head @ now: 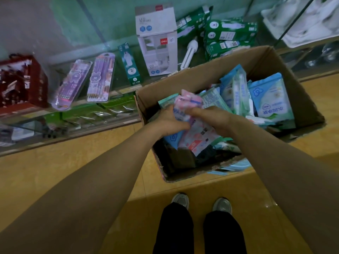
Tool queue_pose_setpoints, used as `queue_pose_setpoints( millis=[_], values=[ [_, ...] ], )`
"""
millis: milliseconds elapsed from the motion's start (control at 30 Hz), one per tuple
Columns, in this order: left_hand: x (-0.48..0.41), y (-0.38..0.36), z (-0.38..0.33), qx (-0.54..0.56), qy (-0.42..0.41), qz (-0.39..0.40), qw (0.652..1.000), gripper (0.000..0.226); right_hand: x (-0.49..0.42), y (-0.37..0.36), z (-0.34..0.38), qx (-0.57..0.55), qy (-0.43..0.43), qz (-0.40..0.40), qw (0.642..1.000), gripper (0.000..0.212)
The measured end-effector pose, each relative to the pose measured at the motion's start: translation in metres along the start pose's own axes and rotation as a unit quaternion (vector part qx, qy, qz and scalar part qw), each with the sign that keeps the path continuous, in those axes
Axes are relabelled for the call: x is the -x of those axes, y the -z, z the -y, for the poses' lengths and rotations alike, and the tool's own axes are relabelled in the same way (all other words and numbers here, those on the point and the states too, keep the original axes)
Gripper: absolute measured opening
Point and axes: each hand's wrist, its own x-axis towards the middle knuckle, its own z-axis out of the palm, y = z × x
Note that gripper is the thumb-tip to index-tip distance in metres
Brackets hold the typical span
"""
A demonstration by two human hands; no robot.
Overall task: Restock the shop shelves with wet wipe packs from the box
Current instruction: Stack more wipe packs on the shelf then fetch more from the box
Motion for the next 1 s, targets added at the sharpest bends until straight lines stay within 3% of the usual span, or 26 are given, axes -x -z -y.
queue_pose_setpoints(
  millis=[33, 100, 200, 333, 500, 633, 733, 833, 1000],
  values=[
    [0.001, 0.001, -0.004, 0.048, 0.005, -0.001, 0.999, 0.030, 0.002, 0.001, 0.001, 0.002, -0.004, 0.028, 1.000, 0.037],
    [0.003, 0.005, -0.009, 0.107, 0.044, -0.005, 0.993, 0.016, 0.008, 0.003, 0.003, -0.008, -0.007, 0.090, 0.996, 0.026],
    [0.008, 0.006, -0.017, 0.145, 0.101, -0.014, 0.984, 0.020, 0.014, 0.000, 0.006, 0.024, -0.023, 0.118, 0.992, 0.030],
    [0.014, 0.001, -0.028, 0.151, 0.118, -0.013, 0.981, 0.034, 0.028, -0.006, 0.015, 0.182, 0.000, -0.007, 0.983, 0.024],
    [0.026, 0.010, -0.069, 0.134, 0.099, -0.023, 0.986, 0.019, 0.059, 0.028, 0.027, 0.160, 0.042, -0.164, 0.972, 0.025],
    [0.043, 0.006, -0.127, 0.099, 0.037, -0.007, 0.994, 0.011, 0.094, 0.060, 0.044, 0.101, 0.084, -0.276, 0.952, 0.023],
    [0.065, -0.007, -0.178, 0.086, 0.006, 0.017, 0.996, 0.026, 0.129, 0.086, 0.055, 0.064, 0.101, -0.333, 0.935, 0.020],
    [0.084, -0.023, -0.227, 0.095, -0.035, 0.045, 0.994, 0.065, 0.174, 0.118, 0.062, 0.047, 0.113, -0.387, 0.914, 0.019],
    [0.127, -0.057, -0.318, 0.030, -0.110, 0.080, 0.990, 0.055, 0.269, 0.179, 0.066, 0.026, 0.133, -0.470, 0.872, 0.031]
  ],
)
